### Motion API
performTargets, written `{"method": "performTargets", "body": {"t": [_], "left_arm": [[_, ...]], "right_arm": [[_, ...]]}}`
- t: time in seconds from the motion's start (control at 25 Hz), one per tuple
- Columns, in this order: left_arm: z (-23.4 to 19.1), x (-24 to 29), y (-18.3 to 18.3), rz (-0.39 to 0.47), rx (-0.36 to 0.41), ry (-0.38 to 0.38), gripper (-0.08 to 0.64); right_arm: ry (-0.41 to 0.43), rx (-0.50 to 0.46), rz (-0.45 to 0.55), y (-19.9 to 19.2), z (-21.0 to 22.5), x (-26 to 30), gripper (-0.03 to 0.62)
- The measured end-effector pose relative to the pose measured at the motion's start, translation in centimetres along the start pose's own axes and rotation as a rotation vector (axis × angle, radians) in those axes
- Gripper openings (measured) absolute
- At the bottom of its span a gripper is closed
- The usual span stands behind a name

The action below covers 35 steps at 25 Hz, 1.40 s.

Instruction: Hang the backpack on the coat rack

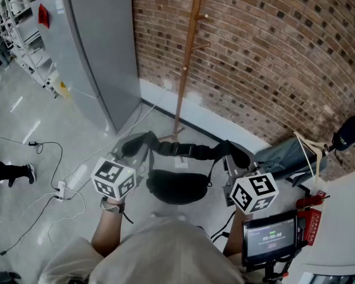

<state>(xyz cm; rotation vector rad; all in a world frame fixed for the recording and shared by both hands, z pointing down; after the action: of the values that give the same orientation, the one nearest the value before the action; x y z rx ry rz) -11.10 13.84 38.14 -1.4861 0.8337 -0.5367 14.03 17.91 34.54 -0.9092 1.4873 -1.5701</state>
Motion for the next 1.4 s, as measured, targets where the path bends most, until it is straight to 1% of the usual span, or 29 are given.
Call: {"method": "performTargets", "body": {"t": [0.28,0.4,0.68,0.92,1.08,1.4], "left_arm": [[0.3,-0.1,0.3,0.000,-0.004,-0.020,0.005],[0.1,-0.3,0.4,0.001,-0.006,-0.029,0.005],[-1.4,-1.1,0.7,0.001,0.003,-0.043,0.005],[-2.8,-1.7,1.5,0.006,0.019,-0.063,0.005],[-3.8,-1.7,1.2,-0.008,0.015,-0.076,0.005],[-5.4,-0.4,-0.2,-0.032,-0.003,-0.068,0.005]], "right_arm": [[0.001,0.039,0.027,0.2,-0.1,-0.1,0.006],[-0.006,0.041,0.027,0.1,-0.5,0.1,0.006],[-0.059,0.074,0.036,-0.4,-1.2,0.5,0.006],[-0.092,0.060,0.047,-0.2,-2.0,1.6,0.006],[-0.107,0.068,0.042,-0.5,-2.5,2.3,0.006],[-0.108,0.087,0.026,-1.5,-1.8,4.2,0.006]]}}
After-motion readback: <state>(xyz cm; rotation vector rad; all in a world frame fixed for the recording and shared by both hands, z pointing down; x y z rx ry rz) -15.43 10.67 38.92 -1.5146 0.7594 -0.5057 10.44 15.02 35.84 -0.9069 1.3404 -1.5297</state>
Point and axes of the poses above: the fingertips, and each gripper's own axes: x forward along the fingers, z to its right, y out of its top, the point moved 4 cm from there along -x, backward along the fingers, and after that the axes turned 13 degrees about z, right-handed, at the moved point
